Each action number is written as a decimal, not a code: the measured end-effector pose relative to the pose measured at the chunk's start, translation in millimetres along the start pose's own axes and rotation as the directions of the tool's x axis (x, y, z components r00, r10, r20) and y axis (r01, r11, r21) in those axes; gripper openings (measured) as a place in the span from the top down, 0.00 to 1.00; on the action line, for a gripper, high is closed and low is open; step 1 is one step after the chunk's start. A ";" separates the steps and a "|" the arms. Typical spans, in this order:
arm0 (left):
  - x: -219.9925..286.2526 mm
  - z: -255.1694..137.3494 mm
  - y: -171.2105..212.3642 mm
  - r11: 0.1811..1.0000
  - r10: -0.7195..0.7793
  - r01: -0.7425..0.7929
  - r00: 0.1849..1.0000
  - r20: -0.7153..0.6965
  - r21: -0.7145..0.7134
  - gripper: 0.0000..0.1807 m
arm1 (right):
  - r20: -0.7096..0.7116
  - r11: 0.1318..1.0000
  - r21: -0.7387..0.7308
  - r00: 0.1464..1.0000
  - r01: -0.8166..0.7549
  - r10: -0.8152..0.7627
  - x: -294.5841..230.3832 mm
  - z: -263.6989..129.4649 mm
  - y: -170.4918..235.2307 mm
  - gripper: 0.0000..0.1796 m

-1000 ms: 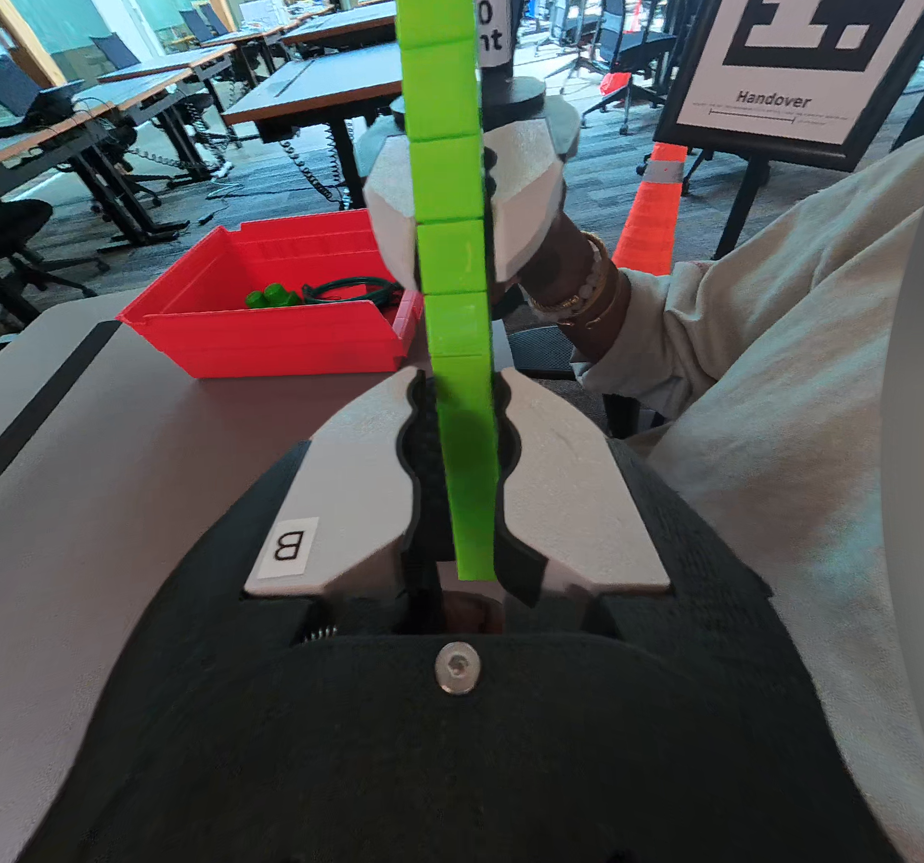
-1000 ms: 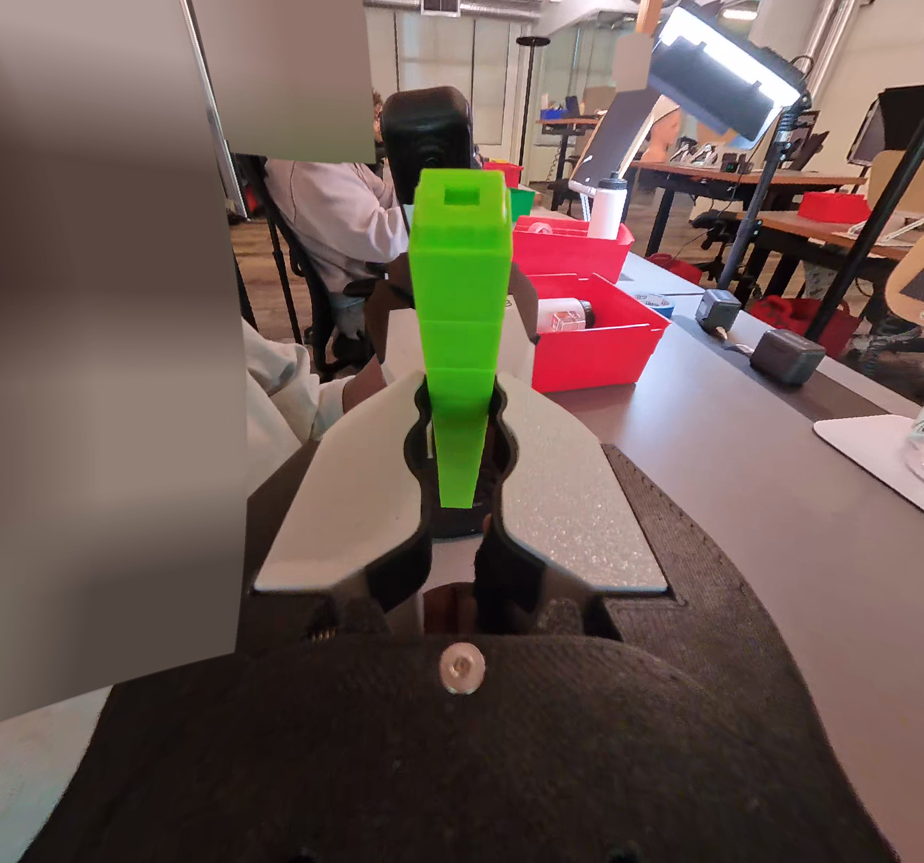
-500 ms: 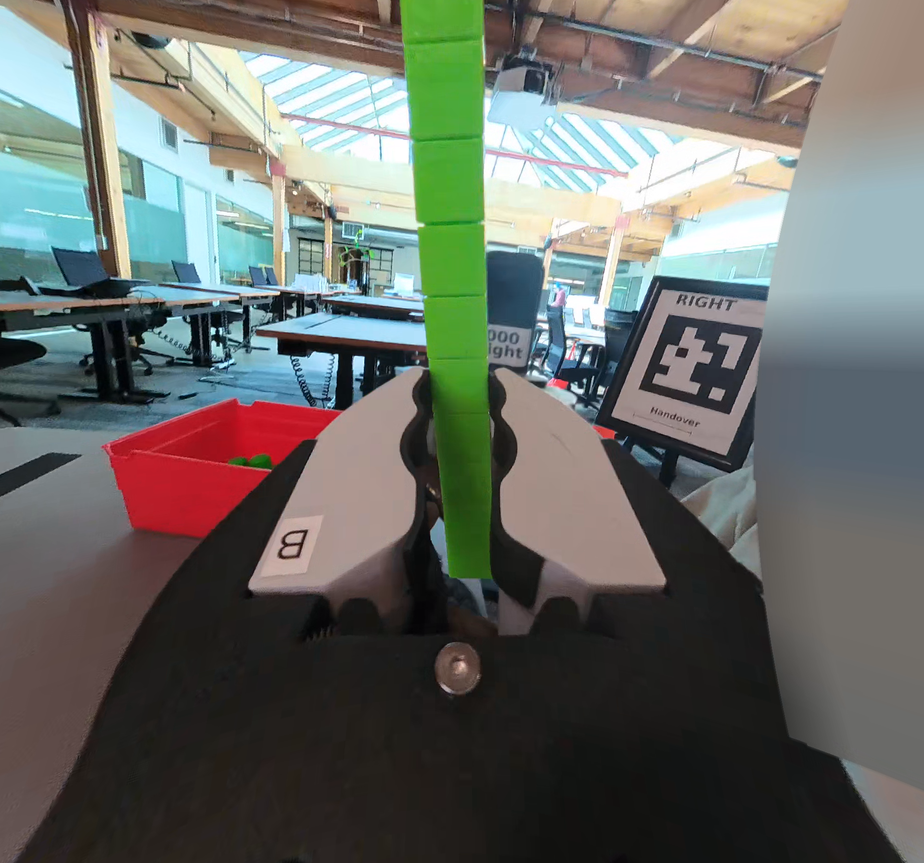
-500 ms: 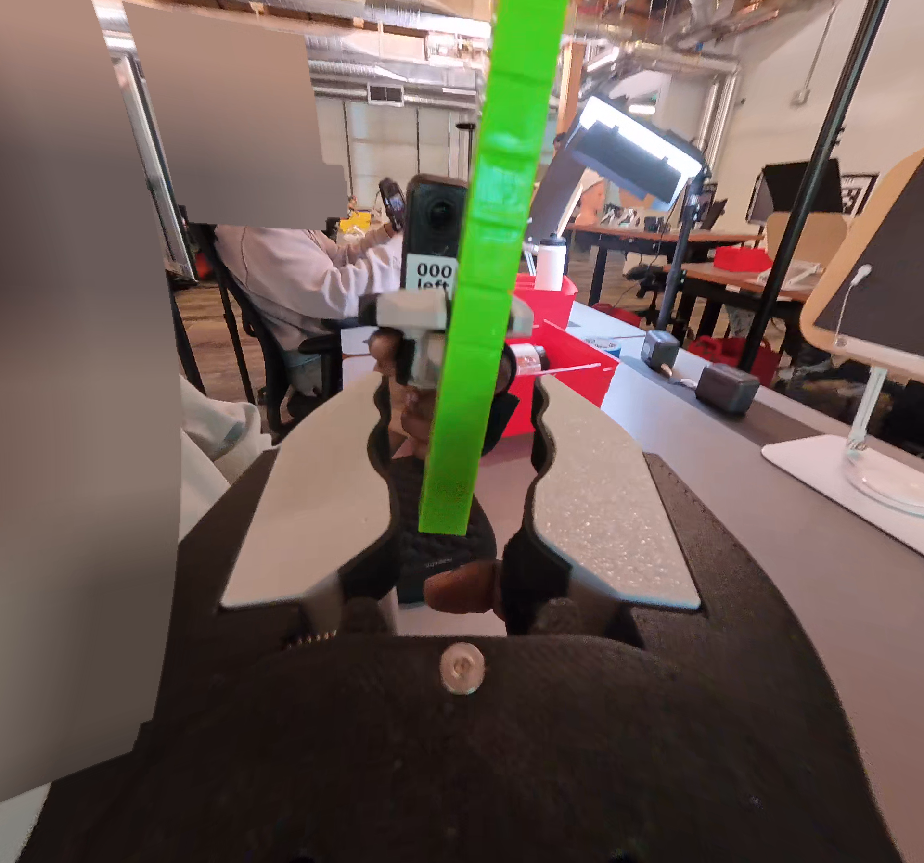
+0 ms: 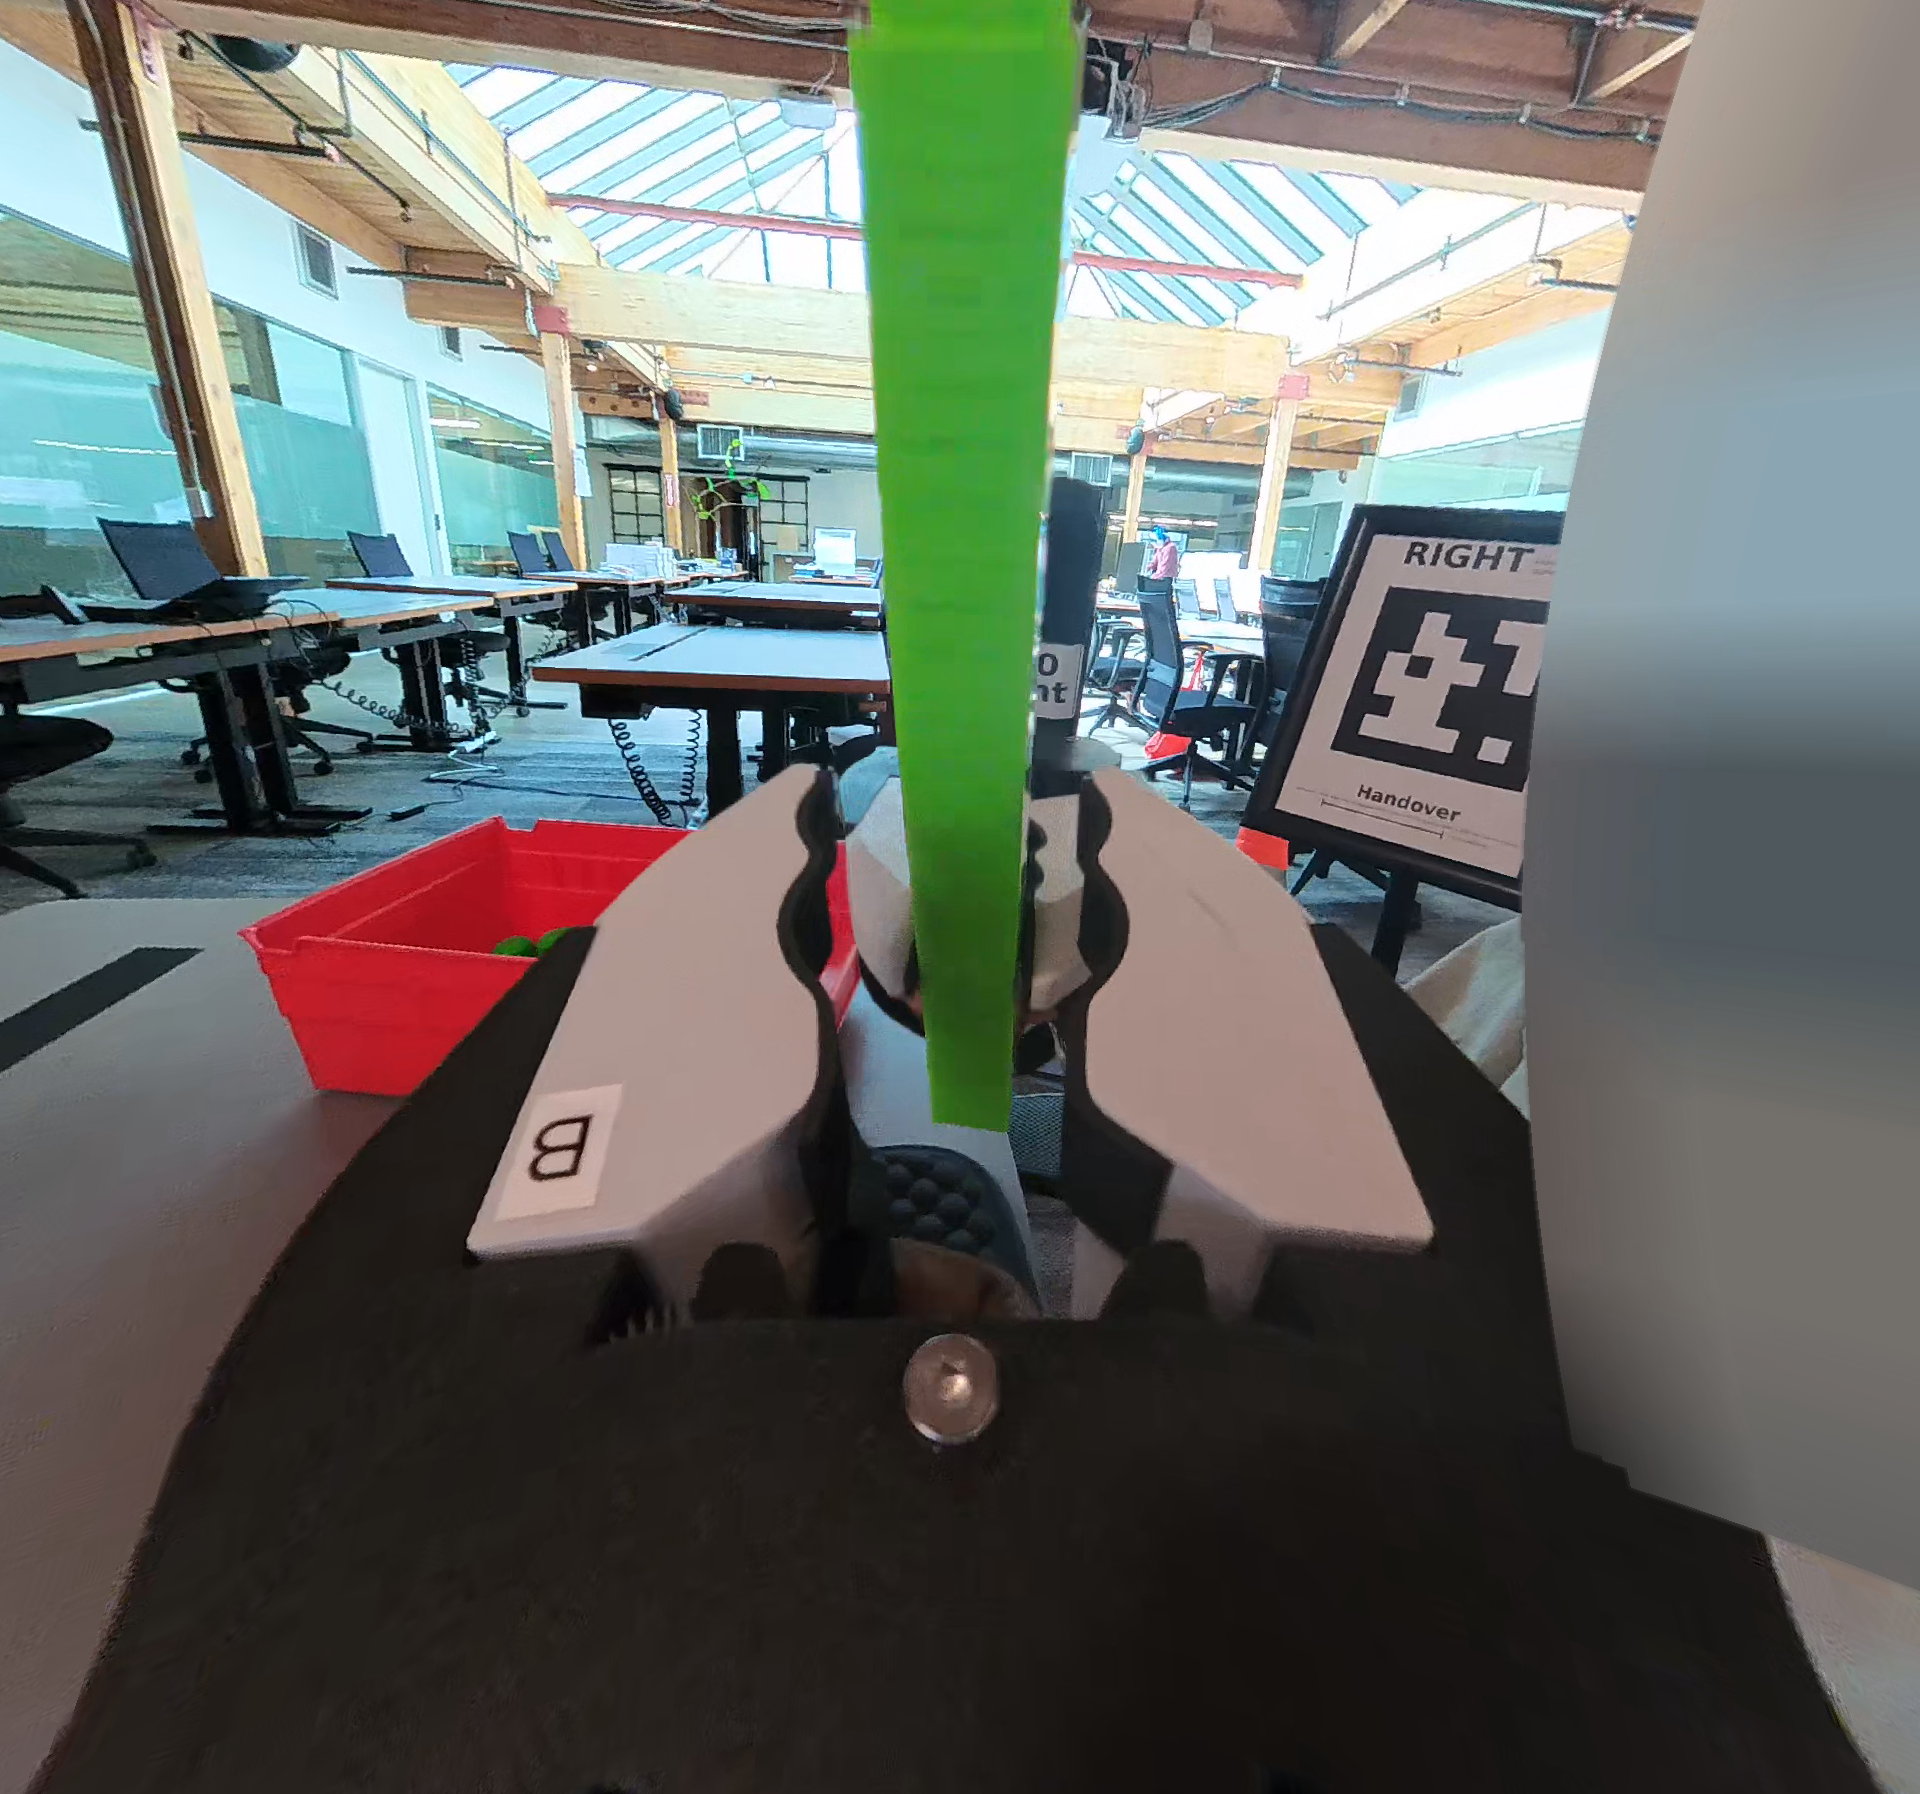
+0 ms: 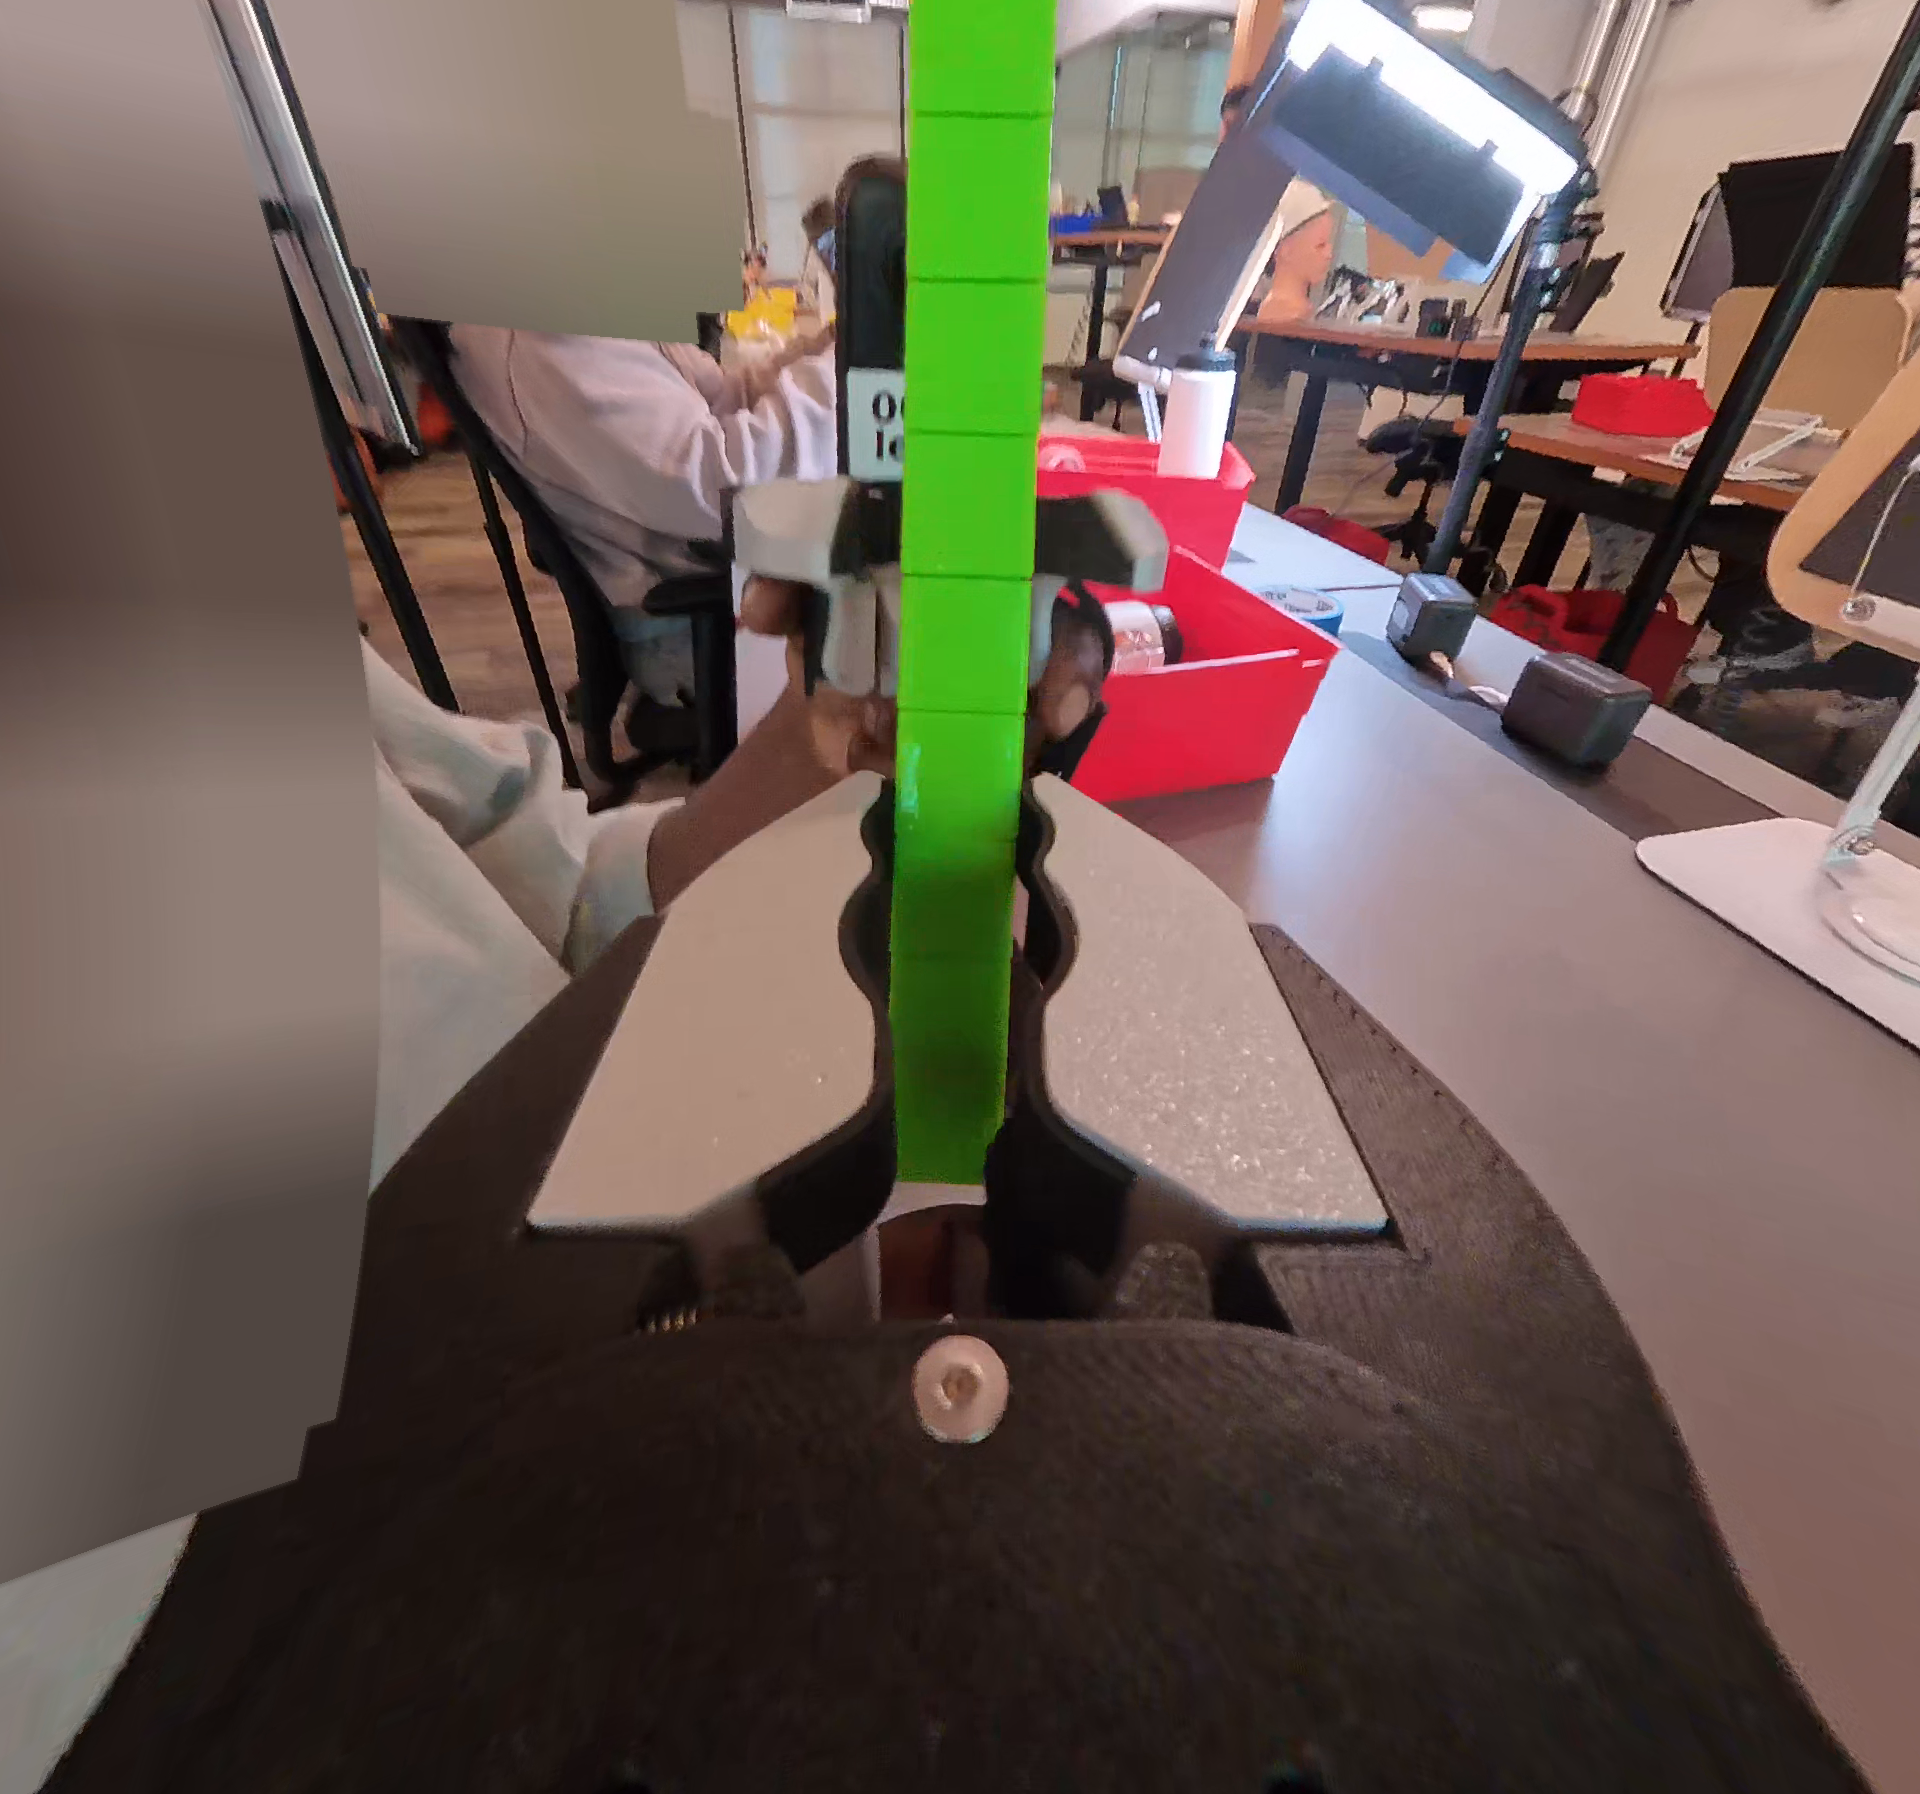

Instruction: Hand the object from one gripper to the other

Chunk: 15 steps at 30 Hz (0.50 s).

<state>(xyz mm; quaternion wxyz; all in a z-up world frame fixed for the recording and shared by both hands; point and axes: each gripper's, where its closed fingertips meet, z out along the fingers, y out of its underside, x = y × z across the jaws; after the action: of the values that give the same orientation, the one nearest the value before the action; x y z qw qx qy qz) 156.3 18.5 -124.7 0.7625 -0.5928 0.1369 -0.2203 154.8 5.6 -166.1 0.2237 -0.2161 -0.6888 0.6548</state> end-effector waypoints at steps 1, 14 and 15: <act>0.4 -1.8 -1.9 1.000 0.006 -0.006 1.000 0.002 0.005 0.75 | 0.008 1.000 -0.025 1.000 0.006 -0.006 -1.4 -0.1 3.3 0.88; 2.8 -0.6 10.1 0.994 0.073 -0.072 0.997 0.007 -0.087 0.88 | -0.007 0.998 -0.017 0.998 0.066 -0.066 -3.7 0.9 1.6 0.78; 4.5 1.7 12.8 0.993 0.066 -0.067 0.998 -0.005 -0.095 0.88 | -0.013 0.998 -0.010 0.998 0.064 -0.064 -3.8 1.4 0.2 0.78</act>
<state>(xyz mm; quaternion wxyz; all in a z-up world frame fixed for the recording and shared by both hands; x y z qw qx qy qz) 163.2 20.2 -136.4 0.7403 -0.6231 0.1676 -0.1886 157.0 2.3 -166.4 0.2482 -0.1993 -0.6969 0.6426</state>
